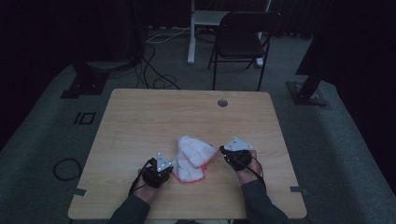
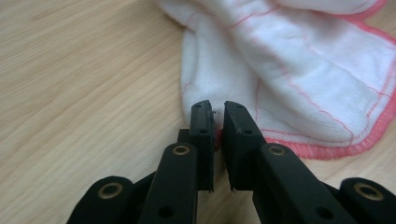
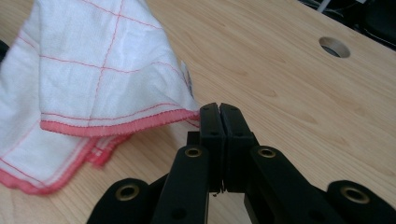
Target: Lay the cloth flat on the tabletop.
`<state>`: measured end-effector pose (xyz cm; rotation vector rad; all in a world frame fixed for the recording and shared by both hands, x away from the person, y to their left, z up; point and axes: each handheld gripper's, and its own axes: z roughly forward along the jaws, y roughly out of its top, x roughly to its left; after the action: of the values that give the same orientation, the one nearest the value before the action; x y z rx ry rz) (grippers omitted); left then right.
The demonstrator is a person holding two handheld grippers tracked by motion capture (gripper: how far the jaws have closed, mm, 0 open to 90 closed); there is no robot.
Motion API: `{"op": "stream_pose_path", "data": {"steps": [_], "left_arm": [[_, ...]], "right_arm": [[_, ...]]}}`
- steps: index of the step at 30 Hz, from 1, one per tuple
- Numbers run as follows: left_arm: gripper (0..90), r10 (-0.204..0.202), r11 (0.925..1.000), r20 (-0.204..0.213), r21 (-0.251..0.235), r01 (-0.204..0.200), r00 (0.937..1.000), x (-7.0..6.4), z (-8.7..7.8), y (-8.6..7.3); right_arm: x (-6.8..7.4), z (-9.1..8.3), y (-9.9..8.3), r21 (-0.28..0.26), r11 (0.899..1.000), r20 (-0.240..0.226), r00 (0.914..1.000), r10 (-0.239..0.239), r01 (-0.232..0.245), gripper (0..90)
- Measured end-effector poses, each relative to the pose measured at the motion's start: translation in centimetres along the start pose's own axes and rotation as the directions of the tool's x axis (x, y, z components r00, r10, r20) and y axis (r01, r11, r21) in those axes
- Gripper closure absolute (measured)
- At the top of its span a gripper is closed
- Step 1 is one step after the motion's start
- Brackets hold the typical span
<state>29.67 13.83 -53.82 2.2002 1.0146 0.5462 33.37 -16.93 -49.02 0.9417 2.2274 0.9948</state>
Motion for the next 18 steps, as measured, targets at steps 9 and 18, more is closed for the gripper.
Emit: {"op": "stream_pose_path", "data": {"steps": [9, 18], "left_arm": [[83.4, -0.008, 0.9995, -0.079, 0.029, 0.01, 0.9968, 1.3, -0.2, -0.2], [81.3, -0.03, 0.999, -0.074, 0.031, 0.033, 0.9968, 1.2, -0.7, 0.1]], "right_arm": [[-1.0, -0.6, -0.9, 0.008, 1.0, 0.021, 0.9996, 0.02, -0.021, 89.6], [-1.0, -0.5, -1.4, 0.021, 0.999, 0.019, 0.9994, 0.028, -0.028, 89.6]]}}
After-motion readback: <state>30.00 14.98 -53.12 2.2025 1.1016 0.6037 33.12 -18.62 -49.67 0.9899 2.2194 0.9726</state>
